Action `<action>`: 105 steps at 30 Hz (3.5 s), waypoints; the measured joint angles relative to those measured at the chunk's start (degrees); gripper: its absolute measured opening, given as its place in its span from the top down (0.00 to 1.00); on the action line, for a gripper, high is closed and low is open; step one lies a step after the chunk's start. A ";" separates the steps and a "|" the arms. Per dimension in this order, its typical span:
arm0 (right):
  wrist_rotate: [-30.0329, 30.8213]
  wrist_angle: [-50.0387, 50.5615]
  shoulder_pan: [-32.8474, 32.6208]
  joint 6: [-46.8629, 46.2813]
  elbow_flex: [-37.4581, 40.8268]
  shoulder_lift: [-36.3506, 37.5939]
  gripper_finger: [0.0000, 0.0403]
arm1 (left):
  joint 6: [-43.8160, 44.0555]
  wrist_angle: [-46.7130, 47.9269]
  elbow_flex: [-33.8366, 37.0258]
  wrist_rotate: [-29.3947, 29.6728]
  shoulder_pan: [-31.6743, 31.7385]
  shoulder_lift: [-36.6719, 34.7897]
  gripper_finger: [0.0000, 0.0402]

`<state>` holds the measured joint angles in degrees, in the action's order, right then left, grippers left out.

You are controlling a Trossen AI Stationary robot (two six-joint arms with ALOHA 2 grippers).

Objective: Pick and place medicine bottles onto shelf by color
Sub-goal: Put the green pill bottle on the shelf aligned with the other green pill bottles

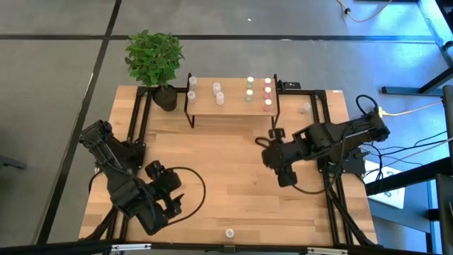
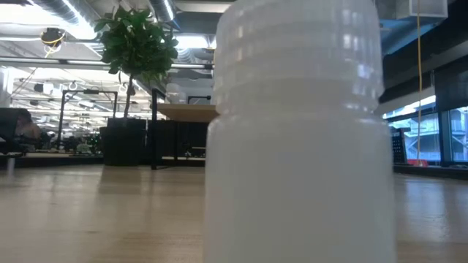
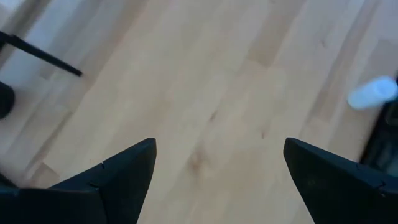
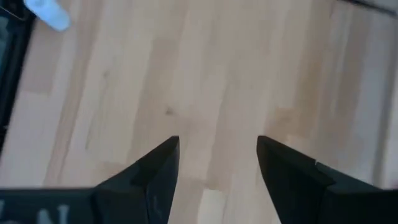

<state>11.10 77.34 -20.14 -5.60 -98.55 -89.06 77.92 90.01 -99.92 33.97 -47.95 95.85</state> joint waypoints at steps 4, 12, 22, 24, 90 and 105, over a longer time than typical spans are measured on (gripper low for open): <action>-0.22 -3.55 -1.33 2.23 3.12 -0.08 0.46 | -0.06 0.01 0.00 -4.80 -1.70 0.00 0.13; -2.40 -16.48 -2.30 3.40 8.54 -0.02 0.46 | 5.07 -0.01 0.00 -15.53 -4.18 0.02 0.13; -10.55 -35.51 -2.28 10.74 16.47 -0.08 0.46 | 22.48 -0.02 4.86 -29.98 -6.46 0.13 0.13; -12.48 -37.69 -2.28 11.78 16.54 -0.09 0.46 | 24.61 -0.17 6.71 -32.55 -7.24 0.13 0.13; -13.15 -39.76 -2.29 11.92 16.54 -0.34 0.46 | 40.79 -36.44 36.49 -37.82 -16.72 2.65 0.15; -13.14 -39.82 -2.28 11.92 16.54 -0.34 0.46 | 40.27 -35.99 36.50 -39.49 -15.33 3.15 0.43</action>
<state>-2.04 37.52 -22.41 6.33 -82.02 -89.41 118.19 54.02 -63.42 -5.52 -63.29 99.00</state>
